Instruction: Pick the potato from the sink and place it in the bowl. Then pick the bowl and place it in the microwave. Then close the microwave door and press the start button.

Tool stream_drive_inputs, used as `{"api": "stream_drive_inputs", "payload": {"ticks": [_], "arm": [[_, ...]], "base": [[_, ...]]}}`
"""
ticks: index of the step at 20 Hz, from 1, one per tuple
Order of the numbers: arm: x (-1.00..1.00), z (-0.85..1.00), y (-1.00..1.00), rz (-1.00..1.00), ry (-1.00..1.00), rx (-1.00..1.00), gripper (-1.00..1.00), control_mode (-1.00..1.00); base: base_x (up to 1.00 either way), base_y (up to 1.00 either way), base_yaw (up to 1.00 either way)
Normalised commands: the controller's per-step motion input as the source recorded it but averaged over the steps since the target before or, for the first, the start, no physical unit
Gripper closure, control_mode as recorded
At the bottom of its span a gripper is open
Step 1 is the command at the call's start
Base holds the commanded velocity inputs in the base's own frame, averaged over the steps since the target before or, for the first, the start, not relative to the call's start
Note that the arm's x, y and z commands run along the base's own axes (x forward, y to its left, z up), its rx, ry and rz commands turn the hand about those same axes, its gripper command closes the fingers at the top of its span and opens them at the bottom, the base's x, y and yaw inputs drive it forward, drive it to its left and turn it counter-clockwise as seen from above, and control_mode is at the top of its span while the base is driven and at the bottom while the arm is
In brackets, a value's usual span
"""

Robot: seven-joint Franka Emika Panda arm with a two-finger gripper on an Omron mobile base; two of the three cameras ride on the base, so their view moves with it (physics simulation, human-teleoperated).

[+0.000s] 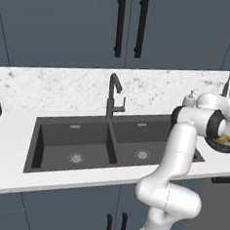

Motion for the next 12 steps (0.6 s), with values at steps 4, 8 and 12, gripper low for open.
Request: {"api": "stream_drive_inputs", "payload": {"ticks": [4, 8, 12], "arm": [[0.18, -0.44, 0.00, 0.00, 0.01, 0.00, -1.00, -1.00], [0.17, -0.25, 0.00, 0.00, 0.00, 0.00, -1.00, -1.00], [-0.05, -0.07, 0.14, -0.04, -0.12, 0.00, -1.00, -1.00]], "base": [[0.00, 0.00, 0.00], [0.00, 0.00, 0.00], [0.00, 0.00, 0.00]]}}
